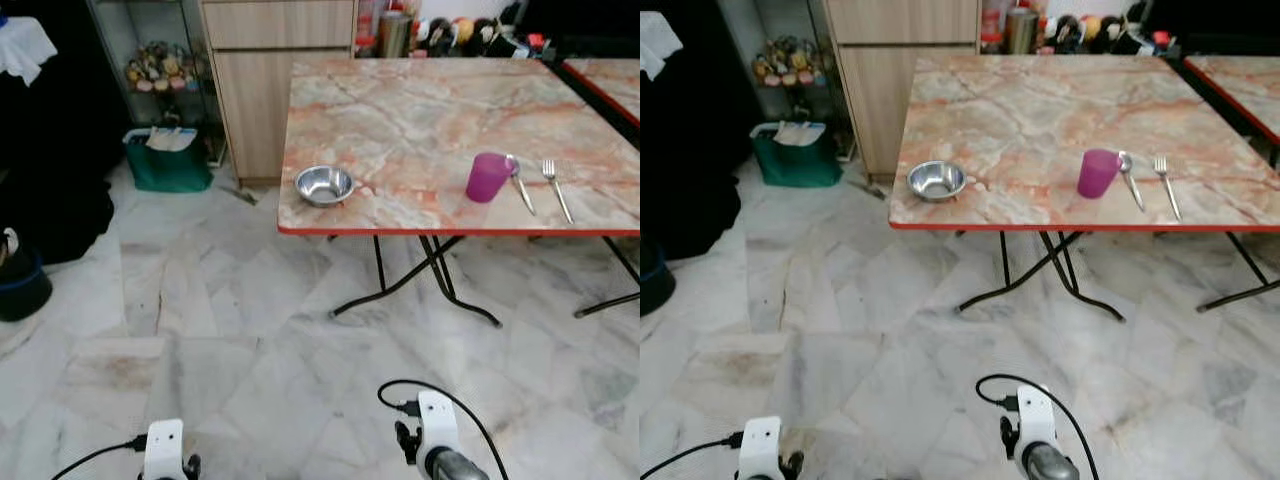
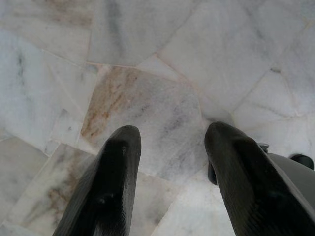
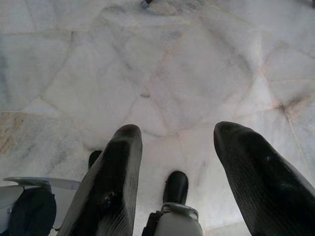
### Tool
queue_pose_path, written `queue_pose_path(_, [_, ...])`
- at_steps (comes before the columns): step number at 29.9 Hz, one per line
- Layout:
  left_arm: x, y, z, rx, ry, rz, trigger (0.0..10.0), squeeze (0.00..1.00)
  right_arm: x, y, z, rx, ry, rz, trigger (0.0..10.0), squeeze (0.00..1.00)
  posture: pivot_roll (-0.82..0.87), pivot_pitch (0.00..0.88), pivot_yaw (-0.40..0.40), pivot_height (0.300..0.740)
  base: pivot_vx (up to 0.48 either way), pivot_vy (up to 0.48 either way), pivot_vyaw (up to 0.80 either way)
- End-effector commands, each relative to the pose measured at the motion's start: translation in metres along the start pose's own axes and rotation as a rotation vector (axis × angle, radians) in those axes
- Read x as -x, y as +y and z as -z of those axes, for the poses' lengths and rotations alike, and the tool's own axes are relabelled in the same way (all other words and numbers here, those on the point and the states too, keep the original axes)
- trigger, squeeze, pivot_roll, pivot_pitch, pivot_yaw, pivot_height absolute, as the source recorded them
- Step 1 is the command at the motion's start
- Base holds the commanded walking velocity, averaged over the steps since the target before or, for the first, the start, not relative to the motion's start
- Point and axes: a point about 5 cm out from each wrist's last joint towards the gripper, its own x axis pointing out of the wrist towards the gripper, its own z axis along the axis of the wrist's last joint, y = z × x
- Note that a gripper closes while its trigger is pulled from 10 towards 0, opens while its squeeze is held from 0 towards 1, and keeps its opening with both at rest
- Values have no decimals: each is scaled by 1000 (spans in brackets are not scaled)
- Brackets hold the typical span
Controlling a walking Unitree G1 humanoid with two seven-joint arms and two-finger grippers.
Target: Setting the table
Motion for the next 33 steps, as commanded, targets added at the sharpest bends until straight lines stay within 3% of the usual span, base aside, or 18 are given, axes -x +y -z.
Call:
queue_pose_path(1, [1,1,3,6,11,-2,10000,0,0,-1,-2,11,-5,2,10000,0,129,67,11,740,0,0,0])
queue_pose_path(8, [1,1,3,6,11,1,10000,0,-1,1,-2,-25,-8,-1,10000,0,134,58,12,740,0,0,187])
queue_pose_path(23, [1,0,3,5,13,3,10000,0,0,1,-1,-6,-7,-3,10000,0,131,66,15,740,255,0,0])
queue_pose_path(28, [1,0,4,4,15,3,10000,0,0,2,-1,-6,-8,-9,10000,0,132,66,14,740,274,0,650])
queue_pose_path(33, [1,0,4,4,16,3,10000,0,0,2,-2,-27,-9,-5,10000,0,133,66,12,740,274,0,0])
